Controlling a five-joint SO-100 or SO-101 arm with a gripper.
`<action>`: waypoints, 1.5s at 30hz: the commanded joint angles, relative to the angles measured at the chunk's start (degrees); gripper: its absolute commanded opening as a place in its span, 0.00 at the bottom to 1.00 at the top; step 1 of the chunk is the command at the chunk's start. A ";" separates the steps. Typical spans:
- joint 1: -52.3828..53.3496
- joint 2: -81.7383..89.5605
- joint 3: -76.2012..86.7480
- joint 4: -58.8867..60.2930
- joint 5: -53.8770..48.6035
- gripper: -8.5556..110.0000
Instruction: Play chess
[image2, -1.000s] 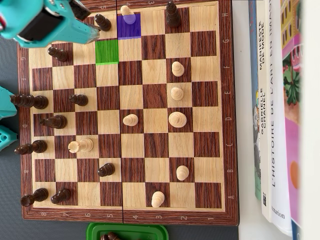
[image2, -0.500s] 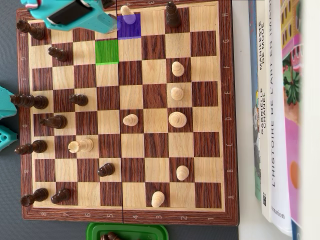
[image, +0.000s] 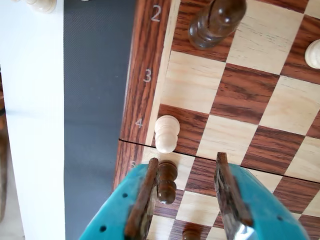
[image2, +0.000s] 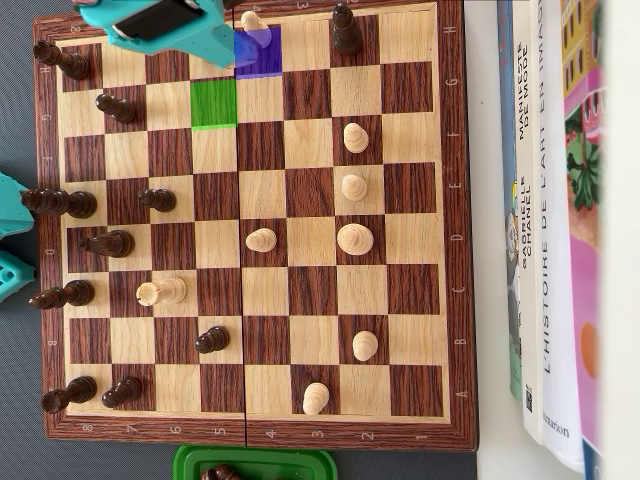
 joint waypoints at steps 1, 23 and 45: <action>-0.97 -0.26 -3.08 0.00 1.67 0.22; -0.70 -7.56 -7.82 -0.53 1.93 0.22; 0.00 -10.28 -7.73 -0.53 1.76 0.22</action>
